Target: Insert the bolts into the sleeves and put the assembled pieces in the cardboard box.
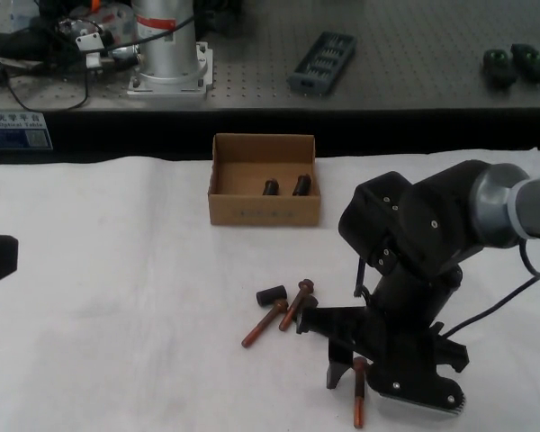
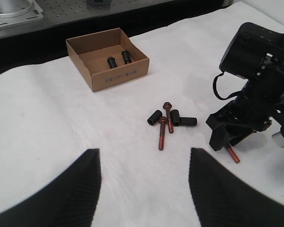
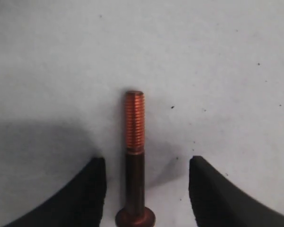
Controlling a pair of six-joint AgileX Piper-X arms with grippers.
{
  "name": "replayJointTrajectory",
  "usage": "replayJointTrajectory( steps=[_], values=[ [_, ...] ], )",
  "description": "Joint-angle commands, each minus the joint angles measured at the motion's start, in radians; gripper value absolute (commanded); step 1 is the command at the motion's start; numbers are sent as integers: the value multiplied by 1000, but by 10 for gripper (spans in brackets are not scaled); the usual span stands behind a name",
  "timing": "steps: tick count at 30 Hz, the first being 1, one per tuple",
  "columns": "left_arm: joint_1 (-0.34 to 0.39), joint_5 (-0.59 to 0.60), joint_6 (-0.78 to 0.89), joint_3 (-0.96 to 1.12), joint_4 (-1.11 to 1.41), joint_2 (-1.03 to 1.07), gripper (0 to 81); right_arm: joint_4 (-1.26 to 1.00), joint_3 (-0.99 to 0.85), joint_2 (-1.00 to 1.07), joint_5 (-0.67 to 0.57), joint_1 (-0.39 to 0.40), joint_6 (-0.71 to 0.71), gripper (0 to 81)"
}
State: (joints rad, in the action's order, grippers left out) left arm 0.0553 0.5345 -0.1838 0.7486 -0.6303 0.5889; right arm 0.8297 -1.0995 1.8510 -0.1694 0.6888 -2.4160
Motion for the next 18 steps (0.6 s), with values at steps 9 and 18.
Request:
replayJointTrajectory(
  steps=[9,18],
  values=[
    [-2,-8,-11,6,2,0,407,34,15,-48,100,1,348,430],
    [-2,-8,-11,6,0,0,407,-34,3,-204,119,25,890,430]
  ],
)
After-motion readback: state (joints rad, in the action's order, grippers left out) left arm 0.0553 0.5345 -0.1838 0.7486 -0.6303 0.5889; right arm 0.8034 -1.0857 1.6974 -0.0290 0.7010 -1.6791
